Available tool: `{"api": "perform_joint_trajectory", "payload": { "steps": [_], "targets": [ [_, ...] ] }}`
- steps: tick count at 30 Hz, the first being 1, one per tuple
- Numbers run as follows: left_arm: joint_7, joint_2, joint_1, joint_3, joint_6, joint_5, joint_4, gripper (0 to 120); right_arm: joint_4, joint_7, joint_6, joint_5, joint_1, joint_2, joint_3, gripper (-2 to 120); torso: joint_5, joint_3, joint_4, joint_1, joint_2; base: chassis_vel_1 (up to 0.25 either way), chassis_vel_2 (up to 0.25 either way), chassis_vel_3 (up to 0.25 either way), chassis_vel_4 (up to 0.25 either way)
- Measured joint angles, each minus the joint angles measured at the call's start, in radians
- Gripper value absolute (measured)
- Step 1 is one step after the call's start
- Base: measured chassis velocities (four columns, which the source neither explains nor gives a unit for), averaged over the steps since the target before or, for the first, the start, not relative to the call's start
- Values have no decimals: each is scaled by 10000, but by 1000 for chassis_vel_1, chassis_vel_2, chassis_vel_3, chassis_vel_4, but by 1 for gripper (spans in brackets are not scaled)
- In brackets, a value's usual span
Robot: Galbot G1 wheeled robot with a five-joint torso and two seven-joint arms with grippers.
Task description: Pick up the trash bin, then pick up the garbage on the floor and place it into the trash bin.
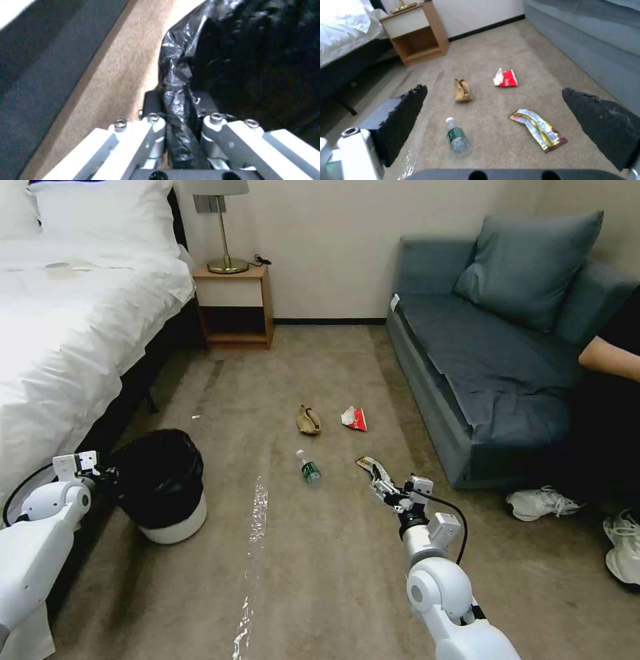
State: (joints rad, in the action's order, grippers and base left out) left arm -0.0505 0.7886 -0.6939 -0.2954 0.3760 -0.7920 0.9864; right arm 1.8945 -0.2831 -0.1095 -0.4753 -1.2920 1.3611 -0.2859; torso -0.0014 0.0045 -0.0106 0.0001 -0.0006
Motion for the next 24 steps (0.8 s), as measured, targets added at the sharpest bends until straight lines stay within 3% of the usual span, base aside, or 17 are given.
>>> {"api": "perform_joint_trajectory", "payload": {
  "steps": [14, 24],
  "targets": [
    [285, -49, -2, 194, -550, 174, 488, 7, 151, 20, 52, 28, -348, -49, -217, 100, 2, 0, -1, 0, 0, 0, 0, 0, 0],
    [-26, -784, 50, 551, -606, -37, 1987, 5, 382, 118, -199, -315, -434, -262, -444, 100, 6, 0, 2, 0, -1, 0, 0, 0, 0]
  ]
}}
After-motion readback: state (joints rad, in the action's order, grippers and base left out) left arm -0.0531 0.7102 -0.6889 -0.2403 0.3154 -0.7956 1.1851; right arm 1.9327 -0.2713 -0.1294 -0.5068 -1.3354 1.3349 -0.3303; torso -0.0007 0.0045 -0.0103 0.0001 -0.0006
